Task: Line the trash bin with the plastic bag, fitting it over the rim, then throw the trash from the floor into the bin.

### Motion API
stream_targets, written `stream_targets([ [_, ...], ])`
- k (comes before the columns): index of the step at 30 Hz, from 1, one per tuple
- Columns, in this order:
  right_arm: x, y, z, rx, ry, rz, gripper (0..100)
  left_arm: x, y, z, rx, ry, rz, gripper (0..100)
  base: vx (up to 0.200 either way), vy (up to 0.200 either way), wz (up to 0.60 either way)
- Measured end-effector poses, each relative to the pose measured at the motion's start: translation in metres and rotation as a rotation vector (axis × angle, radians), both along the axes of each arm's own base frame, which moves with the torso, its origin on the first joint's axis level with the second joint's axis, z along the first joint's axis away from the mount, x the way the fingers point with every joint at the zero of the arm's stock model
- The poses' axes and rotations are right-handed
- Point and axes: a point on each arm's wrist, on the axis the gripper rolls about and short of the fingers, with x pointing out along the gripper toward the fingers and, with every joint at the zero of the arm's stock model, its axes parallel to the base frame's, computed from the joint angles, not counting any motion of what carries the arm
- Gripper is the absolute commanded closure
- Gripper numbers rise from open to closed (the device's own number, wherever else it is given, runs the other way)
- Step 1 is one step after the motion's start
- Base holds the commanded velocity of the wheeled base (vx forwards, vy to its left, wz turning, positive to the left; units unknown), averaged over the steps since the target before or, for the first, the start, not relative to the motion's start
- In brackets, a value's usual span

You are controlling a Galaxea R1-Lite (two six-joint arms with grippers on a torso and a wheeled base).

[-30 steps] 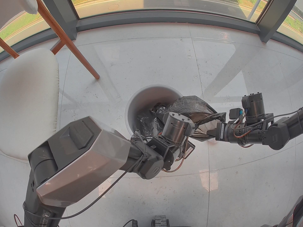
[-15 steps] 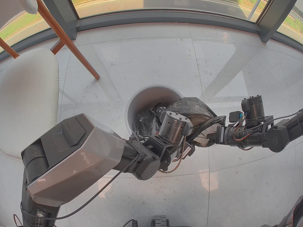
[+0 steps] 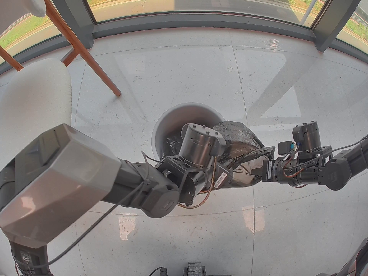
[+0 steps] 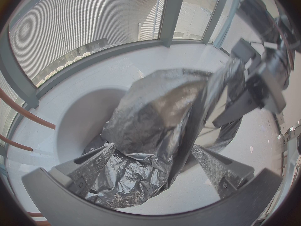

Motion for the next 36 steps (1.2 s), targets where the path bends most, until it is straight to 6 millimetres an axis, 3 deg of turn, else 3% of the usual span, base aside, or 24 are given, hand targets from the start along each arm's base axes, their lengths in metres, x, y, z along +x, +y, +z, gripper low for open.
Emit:
stream_targets([
  [12,0.002,0.003,0.007,0.062,-0.162,0.027,100,-0.017,0.017,0.051,-0.095,0.001,0.024,0,0.000,0.000,0.00],
  [23,-0.004,0.019,0.034,0.219,-0.218,0.182,100,-0.042,0.041,0.087,-0.138,0.102,0.028,0,0.000,0.000,0.00],
  [30,-0.001,0.031,0.061,0.339,-0.236,0.165,100,-0.044,0.040,0.092,-0.147,0.082,0.027,0,0.000,0.000,0.00],
  [36,0.001,0.033,0.067,0.349,-0.246,0.158,100,-0.048,0.023,0.083,-0.146,0.061,0.020,0,0.000,0.000,0.00],
])
